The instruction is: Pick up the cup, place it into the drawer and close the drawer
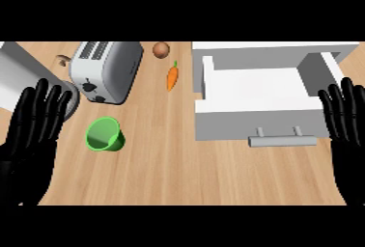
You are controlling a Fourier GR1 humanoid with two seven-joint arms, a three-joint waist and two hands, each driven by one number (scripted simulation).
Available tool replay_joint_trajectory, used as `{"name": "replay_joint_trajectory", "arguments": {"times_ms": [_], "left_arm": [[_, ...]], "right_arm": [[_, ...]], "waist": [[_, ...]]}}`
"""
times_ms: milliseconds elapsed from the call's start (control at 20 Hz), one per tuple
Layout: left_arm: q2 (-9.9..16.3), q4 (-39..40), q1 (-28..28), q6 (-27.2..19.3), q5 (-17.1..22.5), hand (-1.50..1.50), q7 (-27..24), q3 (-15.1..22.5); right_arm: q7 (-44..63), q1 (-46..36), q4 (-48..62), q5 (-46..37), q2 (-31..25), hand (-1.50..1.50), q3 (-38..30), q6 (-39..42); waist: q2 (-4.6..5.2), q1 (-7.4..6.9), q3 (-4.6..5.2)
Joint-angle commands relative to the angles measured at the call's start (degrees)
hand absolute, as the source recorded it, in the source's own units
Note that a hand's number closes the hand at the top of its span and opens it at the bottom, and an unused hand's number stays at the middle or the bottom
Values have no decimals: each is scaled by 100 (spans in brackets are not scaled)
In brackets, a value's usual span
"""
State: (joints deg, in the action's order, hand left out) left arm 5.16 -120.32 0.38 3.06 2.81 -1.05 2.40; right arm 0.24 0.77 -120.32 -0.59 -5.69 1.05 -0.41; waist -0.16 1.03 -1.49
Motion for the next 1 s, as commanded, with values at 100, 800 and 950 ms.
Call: {"name": "replay_joint_trajectory", "arguments": {"times_ms": [100, 800, 950], "left_arm": [[-287, 176, -220, -864, -967, -150, 61, -74], [-514, 1699, -1255, -2989, -652, -150, 100, -4], [-514, 2248, -1793, -3036, -660, -150, -41, -261]], "right_arm": [[-58, 5, 125, -21, 140, -150, 201, 33], [794, -866, 422, 623, 89, -150, -58, 242], [645, -222, 14, 656, 98, -150, 62, 452]], "waist": [[15, -120, 147], [15, -102, 149], [14, -80, 149]]}}
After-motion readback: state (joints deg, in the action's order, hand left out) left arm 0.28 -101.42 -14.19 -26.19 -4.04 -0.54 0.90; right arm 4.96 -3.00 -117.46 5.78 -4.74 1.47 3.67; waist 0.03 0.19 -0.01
